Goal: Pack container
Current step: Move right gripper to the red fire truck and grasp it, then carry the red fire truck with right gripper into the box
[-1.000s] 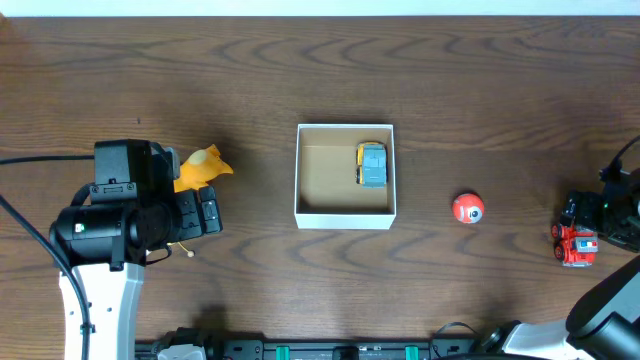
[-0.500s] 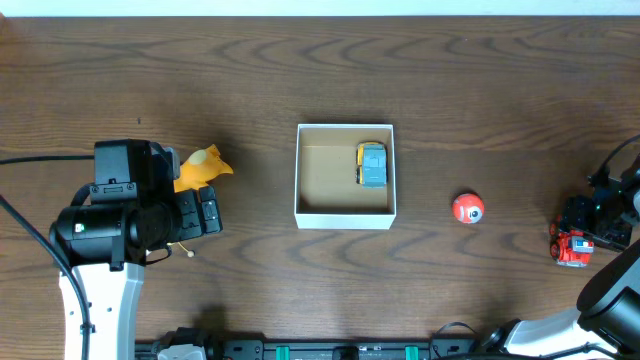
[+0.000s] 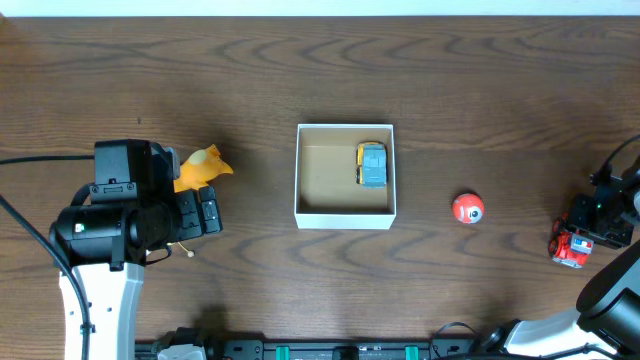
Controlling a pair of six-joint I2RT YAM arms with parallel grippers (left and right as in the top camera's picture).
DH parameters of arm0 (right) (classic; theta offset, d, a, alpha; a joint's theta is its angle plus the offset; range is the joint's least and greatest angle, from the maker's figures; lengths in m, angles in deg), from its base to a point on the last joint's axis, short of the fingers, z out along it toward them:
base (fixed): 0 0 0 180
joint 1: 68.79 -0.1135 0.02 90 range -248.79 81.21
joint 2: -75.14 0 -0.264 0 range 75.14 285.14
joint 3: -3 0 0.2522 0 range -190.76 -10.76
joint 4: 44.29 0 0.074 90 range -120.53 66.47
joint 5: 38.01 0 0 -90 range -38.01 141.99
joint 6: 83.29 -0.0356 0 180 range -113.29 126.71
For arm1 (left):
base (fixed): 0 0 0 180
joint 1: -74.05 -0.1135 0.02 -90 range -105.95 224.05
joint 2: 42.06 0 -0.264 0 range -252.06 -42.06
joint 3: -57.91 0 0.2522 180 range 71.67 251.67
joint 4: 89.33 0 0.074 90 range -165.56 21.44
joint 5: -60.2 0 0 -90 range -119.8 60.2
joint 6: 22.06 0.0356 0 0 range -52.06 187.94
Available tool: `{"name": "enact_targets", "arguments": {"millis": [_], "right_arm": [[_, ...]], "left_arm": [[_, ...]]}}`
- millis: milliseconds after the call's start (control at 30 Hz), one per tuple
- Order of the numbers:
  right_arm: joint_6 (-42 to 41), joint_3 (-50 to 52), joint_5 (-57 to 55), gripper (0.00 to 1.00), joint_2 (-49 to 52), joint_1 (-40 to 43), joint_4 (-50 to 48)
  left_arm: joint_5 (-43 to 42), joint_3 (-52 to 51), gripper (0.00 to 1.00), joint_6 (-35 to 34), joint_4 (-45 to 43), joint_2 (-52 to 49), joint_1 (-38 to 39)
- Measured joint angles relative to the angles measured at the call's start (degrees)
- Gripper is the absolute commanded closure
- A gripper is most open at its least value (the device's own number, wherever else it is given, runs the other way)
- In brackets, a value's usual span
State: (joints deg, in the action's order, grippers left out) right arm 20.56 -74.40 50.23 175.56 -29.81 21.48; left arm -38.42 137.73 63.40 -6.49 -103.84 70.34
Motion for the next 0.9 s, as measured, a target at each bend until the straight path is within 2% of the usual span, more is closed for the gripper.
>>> {"name": "enact_targets", "arguments": {"millis": [100,500,700,900], "right_arm": [[-0.63,0.00,-0.09,0.99,0.00,0.00,-0.48],[-6.97,-3.06,1.38,0.99,-0.07,-1.46,3.30],[-10.05,-9.44,1.86,0.99,-4.37,-8.87,6.80],[-13.81,-14.80,1.68,0.99,-13.60,-20.59,8.79]], "left_arm": [[0.02,0.00,0.02,0.00,0.00,0.00,0.00],[0.00,0.00,0.02,0.00,0.00,0.00,0.00],[0.02,0.00,0.02,0.00,0.04,0.00,0.00],[0.00,0.00,0.02,0.00,0.04,0.00,0.00]]}}
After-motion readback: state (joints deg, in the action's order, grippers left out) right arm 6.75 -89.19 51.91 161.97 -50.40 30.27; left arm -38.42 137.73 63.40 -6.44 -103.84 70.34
